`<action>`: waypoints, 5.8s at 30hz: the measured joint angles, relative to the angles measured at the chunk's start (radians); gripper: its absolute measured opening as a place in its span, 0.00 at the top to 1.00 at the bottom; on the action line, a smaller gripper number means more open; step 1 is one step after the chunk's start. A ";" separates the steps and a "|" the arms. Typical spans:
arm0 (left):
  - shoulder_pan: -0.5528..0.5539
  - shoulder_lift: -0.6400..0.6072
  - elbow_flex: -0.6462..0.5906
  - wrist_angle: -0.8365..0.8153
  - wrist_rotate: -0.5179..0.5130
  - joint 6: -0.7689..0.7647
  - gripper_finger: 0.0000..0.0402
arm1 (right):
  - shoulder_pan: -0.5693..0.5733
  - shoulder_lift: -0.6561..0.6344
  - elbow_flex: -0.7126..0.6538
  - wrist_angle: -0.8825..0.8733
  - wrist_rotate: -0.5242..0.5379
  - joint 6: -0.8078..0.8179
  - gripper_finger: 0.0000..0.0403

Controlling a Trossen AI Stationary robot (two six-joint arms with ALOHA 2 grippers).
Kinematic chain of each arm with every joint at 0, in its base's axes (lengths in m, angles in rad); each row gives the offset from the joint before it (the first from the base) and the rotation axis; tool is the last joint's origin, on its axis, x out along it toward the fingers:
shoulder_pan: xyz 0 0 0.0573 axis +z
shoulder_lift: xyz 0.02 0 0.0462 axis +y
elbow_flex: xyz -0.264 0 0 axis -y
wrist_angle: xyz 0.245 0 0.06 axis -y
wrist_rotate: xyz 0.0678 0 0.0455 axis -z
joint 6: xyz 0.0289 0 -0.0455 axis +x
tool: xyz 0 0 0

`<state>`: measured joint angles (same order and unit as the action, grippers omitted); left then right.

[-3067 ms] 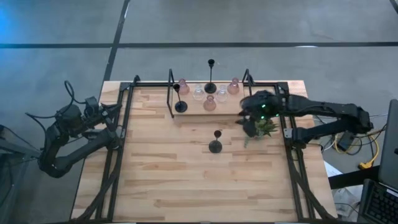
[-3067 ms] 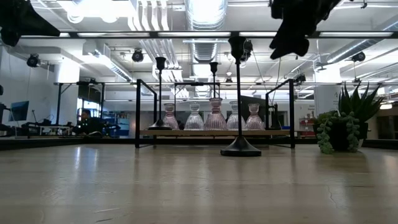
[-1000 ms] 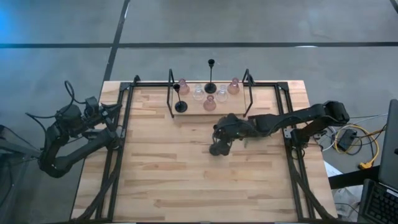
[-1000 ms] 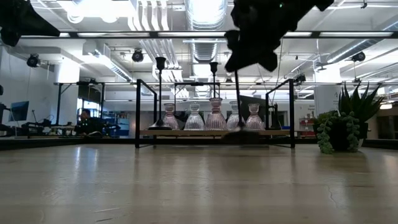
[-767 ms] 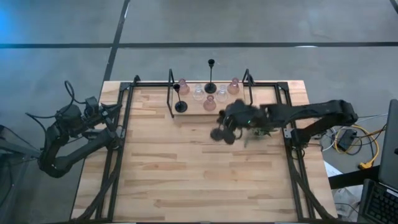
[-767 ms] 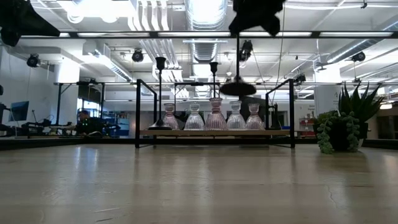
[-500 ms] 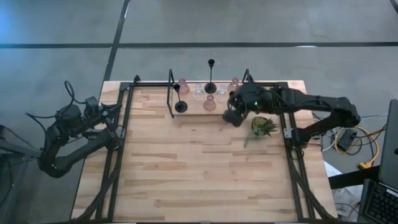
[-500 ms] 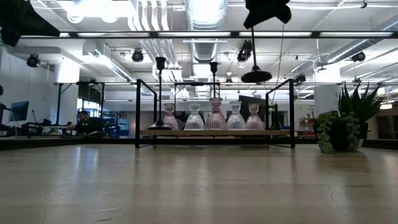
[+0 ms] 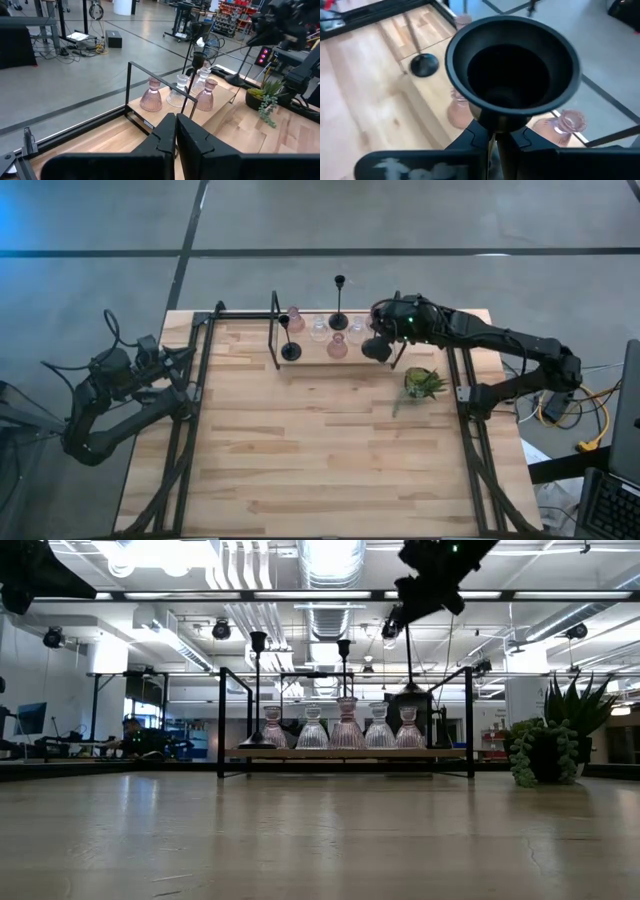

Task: Pick & Place candle stick holders
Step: Put the black candle holder on the shelf aligned with the other pink glass candle holder, then return to Home Position

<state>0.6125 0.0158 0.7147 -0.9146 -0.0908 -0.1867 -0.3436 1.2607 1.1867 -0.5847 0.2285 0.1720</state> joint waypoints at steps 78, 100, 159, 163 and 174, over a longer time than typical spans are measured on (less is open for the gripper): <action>0.000 0.000 0.000 0.000 0.000 0.000 0.95 | -0.159 -0.031 -0.338 0.297 -0.020 0.033 0.97; 0.000 0.000 0.000 0.000 0.000 0.000 0.95 | -0.159 -0.035 -0.342 0.234 -0.023 0.029 0.84; 0.000 0.000 0.000 0.000 0.000 0.000 0.96 | 0.069 -1.147 -0.890 0.627 -0.383 0.036 0.98; 0.000 0.000 0.000 0.000 0.000 0.000 0.95 | 0.069 -1.233 -0.992 0.623 -0.329 -0.073 0.98; 0.000 0.000 0.000 0.000 0.000 0.000 0.95 | 0.069 -1.259 -1.158 0.642 -0.342 -0.049 0.98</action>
<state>0.6122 0.0157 0.7151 -0.9149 -0.0909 -0.1867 -0.2743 0.0019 0.0286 0.0568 -0.1135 0.1232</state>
